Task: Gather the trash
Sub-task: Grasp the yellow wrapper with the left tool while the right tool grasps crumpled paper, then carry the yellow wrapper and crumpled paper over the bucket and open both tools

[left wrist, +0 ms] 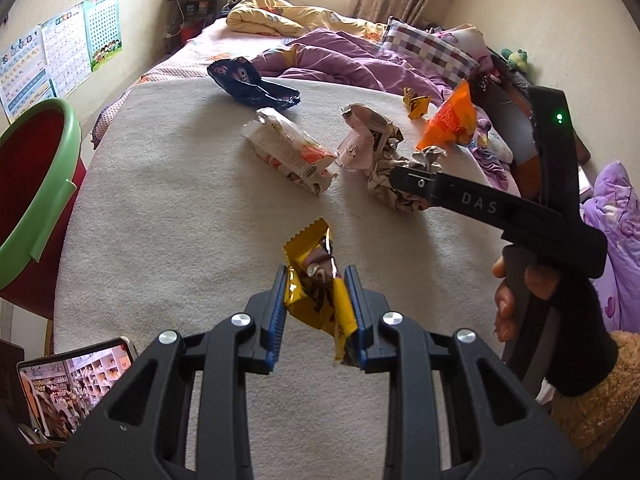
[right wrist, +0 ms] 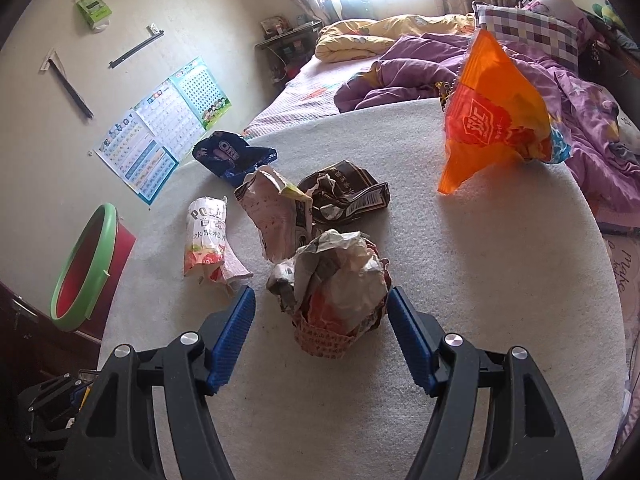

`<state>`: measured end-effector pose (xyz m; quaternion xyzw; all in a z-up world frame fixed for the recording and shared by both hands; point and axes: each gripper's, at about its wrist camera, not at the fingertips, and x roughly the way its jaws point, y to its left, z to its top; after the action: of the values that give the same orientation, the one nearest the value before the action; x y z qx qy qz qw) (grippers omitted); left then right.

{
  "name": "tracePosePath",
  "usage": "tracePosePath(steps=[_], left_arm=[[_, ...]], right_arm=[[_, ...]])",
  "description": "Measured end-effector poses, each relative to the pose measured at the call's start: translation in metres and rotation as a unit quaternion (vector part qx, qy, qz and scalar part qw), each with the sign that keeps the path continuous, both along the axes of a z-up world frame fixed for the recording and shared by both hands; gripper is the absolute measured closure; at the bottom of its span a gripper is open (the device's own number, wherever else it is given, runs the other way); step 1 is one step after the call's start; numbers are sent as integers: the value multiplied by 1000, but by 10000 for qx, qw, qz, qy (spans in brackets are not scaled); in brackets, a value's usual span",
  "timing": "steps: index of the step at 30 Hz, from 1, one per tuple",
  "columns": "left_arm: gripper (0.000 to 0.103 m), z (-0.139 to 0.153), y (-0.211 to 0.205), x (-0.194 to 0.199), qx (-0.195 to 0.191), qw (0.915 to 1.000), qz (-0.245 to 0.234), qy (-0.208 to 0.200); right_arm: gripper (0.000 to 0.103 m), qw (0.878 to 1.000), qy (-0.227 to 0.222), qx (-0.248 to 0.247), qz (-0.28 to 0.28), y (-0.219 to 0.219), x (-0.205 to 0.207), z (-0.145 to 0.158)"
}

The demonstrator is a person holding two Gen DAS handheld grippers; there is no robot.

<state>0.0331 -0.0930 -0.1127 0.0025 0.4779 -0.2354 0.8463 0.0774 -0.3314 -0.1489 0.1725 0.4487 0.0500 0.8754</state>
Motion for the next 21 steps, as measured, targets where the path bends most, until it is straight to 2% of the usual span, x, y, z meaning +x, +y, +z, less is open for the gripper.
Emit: tracePosePath(steps=[3, 5, 8, 21], left_arm=[[76, -1, 3, 0, -2, 10000, 14, 5], [76, -1, 6, 0, -7, 10000, 39, 11], [76, -2, 12, 0, -17, 9999, 96, 30], [76, -5, 27, 6, -106, 9999, 77, 86]], right_arm=[[43, 9999, 20, -93, 82, 5, 3, 0], [57, 9998, 11, -118, 127, 8, 3, 1], [61, 9999, -38, 34, 129, 10, -3, 3], [63, 9979, -268, 544, 213, 32, -35, 28]])
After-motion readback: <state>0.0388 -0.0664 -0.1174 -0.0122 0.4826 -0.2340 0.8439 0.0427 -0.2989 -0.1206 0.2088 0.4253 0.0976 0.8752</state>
